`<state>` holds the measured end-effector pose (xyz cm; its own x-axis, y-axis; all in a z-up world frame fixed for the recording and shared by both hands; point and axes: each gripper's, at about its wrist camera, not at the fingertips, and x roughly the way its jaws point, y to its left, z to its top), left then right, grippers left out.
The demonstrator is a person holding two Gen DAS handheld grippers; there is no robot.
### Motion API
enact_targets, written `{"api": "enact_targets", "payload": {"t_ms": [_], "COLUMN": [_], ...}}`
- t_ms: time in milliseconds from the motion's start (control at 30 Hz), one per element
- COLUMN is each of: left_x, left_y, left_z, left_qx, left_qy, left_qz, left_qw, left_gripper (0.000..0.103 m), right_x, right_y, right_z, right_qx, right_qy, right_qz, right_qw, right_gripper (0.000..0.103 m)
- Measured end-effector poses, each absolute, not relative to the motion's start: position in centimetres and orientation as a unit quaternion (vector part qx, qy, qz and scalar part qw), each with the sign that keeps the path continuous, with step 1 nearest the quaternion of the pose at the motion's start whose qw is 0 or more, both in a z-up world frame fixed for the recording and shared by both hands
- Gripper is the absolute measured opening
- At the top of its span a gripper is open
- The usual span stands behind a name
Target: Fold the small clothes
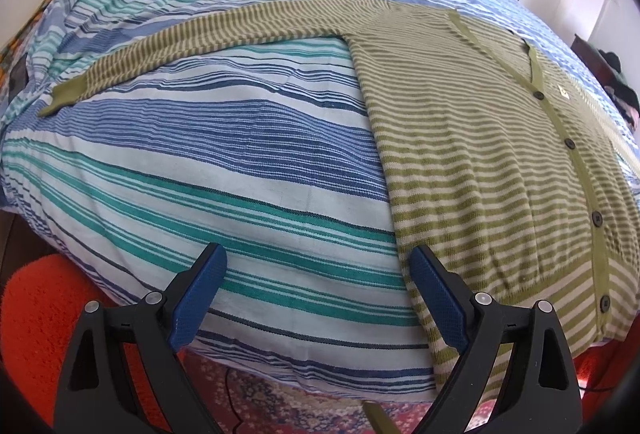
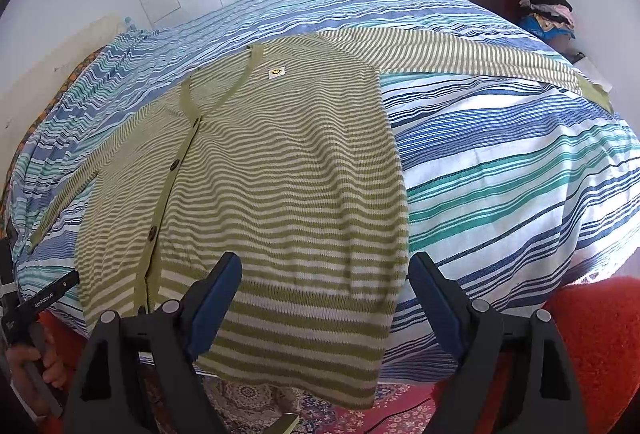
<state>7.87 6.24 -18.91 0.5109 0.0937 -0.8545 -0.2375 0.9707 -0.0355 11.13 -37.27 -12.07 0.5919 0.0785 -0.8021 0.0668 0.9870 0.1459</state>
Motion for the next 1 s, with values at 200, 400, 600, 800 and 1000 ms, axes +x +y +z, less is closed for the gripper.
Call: {"api": "enact_targets", "payload": {"t_ms": [200, 400, 600, 800, 1000], "left_x": [8.00, 8.05, 8.17, 8.30, 8.28], "left_y": [6.39, 6.54, 6.40, 6.37, 6.39], "left_z": [-19.28, -19.57, -19.78, -19.88, -19.91], "left_qx": [-0.079, -0.085, -0.081, -0.081, -0.081], "left_qy": [0.491, 0.496, 0.500, 0.502, 0.502], "left_qz": [0.095, 0.096, 0.098, 0.100, 0.100], "left_qw": [0.862, 0.859, 0.857, 0.856, 0.855], "left_gripper": [0.095, 0.097, 0.098, 0.099, 0.100], "right_x": [11.21, 11.22, 11.28, 11.26, 11.23], "right_y": [-37.66, -37.71, -37.63, -37.52, -37.51], "right_z": [-12.30, -12.33, -12.31, -12.39, -12.39], "right_qx": [0.089, 0.087, 0.086, 0.083, 0.084], "right_qy": [0.455, 0.456, 0.457, 0.457, 0.456], "right_qz": [-0.001, 0.000, -0.001, 0.000, -0.001], "right_qw": [0.886, 0.886, 0.885, 0.886, 0.886], "right_gripper": [0.085, 0.085, 0.085, 0.085, 0.085]}}
